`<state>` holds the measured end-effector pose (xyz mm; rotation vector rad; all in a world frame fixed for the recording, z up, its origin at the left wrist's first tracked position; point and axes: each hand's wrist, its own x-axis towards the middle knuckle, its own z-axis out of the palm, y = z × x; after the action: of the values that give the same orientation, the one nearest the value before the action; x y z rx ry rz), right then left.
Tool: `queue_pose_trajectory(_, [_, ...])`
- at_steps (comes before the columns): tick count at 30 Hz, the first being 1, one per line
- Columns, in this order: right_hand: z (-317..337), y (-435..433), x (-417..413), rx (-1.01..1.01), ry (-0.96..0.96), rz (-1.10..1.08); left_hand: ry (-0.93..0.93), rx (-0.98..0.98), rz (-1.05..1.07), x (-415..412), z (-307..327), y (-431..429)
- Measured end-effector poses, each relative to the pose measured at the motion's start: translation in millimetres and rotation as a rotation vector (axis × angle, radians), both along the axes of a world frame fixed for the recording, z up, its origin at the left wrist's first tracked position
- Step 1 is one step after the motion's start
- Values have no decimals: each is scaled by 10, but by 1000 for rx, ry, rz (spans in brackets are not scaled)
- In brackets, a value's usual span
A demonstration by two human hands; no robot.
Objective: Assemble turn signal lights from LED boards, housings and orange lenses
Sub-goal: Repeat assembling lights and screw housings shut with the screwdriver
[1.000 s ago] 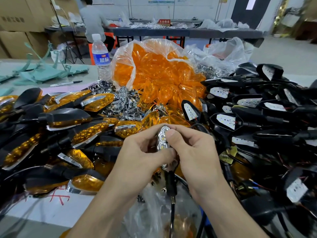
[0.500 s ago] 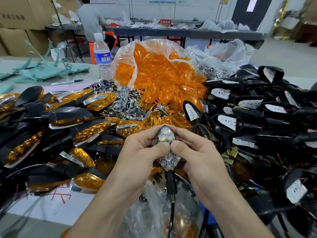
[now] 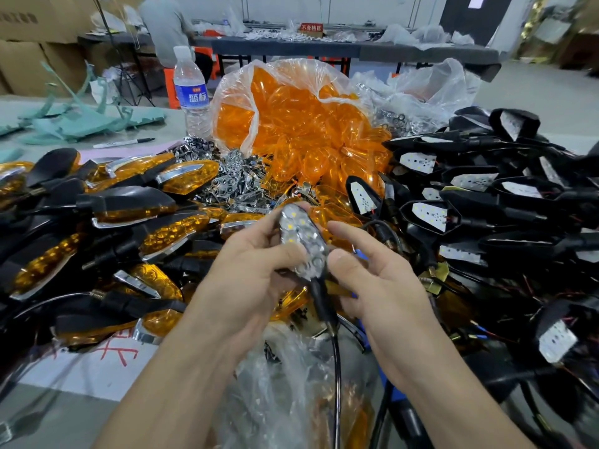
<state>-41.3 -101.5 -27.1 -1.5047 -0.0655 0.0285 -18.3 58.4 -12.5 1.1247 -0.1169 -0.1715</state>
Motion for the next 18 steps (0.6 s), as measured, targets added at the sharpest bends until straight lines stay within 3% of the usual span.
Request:
queue_pose_trajectory(4, [20,22,-157,-97,54,126,9,-91,109,79,43,182])
queue_pose_trajectory(9, [90,46,-240,-150,112,103,-18,-103,179,95,28,245])
queue_pose_trajectory(13, [104,39,-276,-342,55,120,-9,-112,213,87,42,286])
queue_pose_trajectory(18, [44,54,-284,-440,-52,30,-76,-30,220,39,29,210])
